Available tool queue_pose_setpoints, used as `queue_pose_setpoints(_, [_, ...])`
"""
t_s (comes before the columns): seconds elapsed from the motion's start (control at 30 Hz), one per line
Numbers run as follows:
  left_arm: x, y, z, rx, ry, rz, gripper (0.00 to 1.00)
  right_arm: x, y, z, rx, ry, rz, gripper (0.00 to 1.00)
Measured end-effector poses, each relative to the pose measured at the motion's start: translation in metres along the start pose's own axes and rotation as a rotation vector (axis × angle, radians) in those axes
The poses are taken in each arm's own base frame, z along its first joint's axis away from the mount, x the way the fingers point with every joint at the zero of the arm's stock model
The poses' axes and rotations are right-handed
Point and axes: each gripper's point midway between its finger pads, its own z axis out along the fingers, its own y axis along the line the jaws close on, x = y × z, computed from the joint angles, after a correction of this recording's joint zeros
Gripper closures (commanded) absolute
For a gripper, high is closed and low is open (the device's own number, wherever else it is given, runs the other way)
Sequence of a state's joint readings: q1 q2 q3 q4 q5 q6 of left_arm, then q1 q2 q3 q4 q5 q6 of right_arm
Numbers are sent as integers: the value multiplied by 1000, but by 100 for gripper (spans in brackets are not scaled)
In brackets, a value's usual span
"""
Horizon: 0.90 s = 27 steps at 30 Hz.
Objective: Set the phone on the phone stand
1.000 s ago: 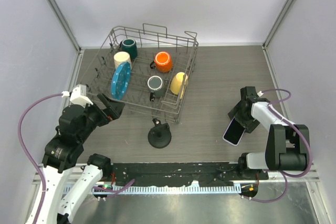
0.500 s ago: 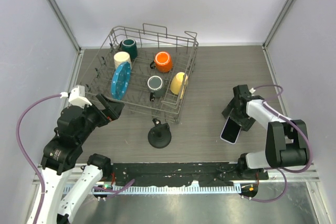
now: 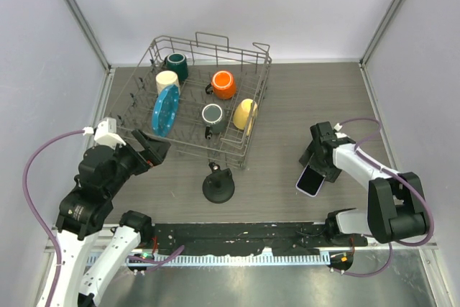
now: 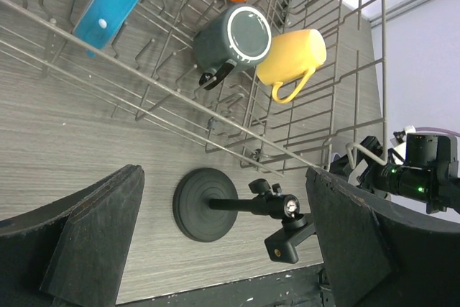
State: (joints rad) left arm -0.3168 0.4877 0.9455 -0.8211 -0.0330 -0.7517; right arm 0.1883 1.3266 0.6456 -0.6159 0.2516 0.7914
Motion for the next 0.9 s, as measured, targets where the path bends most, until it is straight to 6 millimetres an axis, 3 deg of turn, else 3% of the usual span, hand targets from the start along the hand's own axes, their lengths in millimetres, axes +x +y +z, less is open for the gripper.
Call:
queue_pose_setpoints(0.17, [4, 3, 0, -13, 19, 0, 1, 2, -3, 2, -4, -11, 0, 29])
queue_pose_setpoints(0.2, [4, 3, 0, -12, 18, 0, 1, 2, -3, 2, -6, -13, 0, 42])
queue_pose_setpoints(0.3, [5, 3, -3, -10, 15, 0, 1, 1, -2, 2, -10, -16, 0, 66])
queue_pose_setpoints(0.37, [4, 4, -6, -11, 13, 1, 1, 1, -2, 1, -15, -21, 1, 71])
queue_pose_setpoints(0.5, [4, 4, -9, -15, 13, 1, 1, -1, -1, -2, -31, -37, 5, 99])
queue_pose_setpoints(0.7, [1, 1, -15, -8, 14, 0, 1, -3, 6, -2, -52, -25, -13, 99])
queue_pose_setpoints(0.9, [0, -1, -27, 18, -8, 0, 0, -5, 42, -10, -255, -29, -50, 99])
